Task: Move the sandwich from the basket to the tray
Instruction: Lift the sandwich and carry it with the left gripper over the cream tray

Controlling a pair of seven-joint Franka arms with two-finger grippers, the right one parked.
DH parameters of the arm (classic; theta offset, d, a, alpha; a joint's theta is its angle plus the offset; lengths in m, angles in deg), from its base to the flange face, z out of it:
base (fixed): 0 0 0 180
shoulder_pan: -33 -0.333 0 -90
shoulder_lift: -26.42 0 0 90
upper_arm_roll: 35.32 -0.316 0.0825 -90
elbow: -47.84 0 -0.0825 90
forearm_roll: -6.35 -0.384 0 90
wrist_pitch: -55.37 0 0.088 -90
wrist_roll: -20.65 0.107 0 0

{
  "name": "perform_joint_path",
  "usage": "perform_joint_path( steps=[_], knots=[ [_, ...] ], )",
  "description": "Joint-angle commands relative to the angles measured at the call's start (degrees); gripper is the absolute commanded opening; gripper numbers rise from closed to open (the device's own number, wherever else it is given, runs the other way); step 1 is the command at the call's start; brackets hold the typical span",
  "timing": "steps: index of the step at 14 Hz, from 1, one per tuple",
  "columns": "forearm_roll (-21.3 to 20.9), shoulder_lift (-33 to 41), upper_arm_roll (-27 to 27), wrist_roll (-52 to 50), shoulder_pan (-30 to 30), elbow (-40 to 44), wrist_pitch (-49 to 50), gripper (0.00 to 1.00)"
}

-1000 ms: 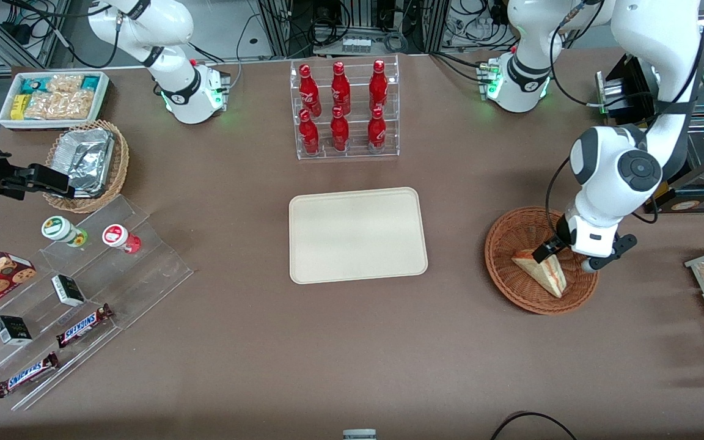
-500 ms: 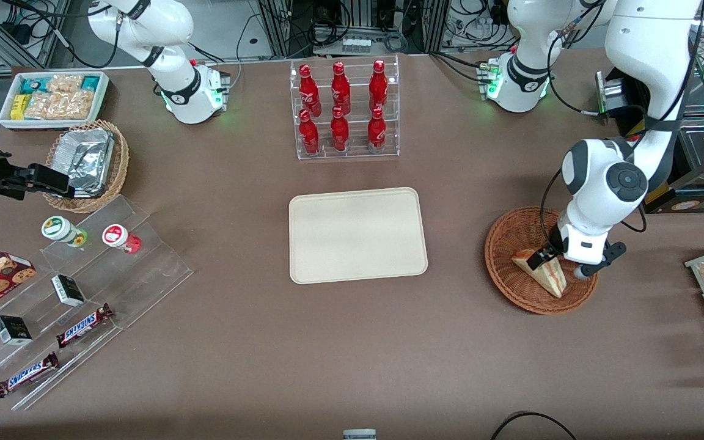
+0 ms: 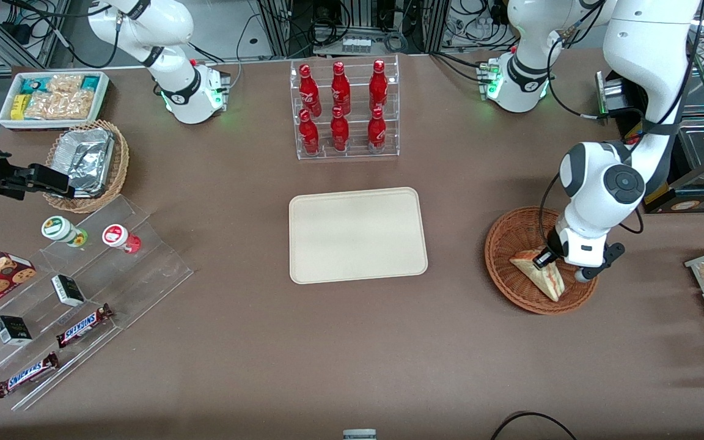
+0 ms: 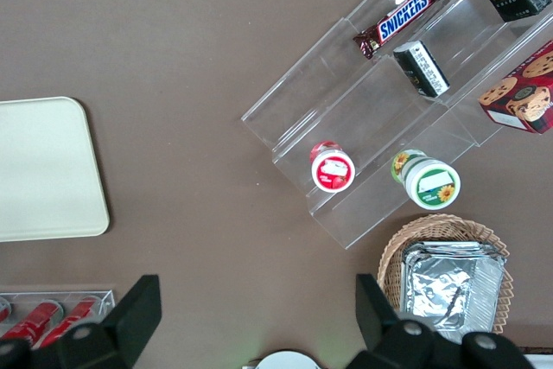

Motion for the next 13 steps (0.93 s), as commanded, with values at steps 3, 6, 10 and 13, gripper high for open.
perform_joint_path(
  steps=[3, 6, 10, 13],
  knots=[
    [-1.49, 6.30, -0.21, -0.92, 4.27, 9.42, 21.70, 0.05],
    [-1.40, 4.91, 1.10, -1.71, 9.62, 20.50, 35.17, 0.05],
    [-1.58, 1.31, 1.55, -3.12, 20.96, 25.26, 36.26, 0.05],
    [-1.40, -4.83, 1.64, -3.55, 28.34, 30.36, 36.09, 0.05]
  ],
)
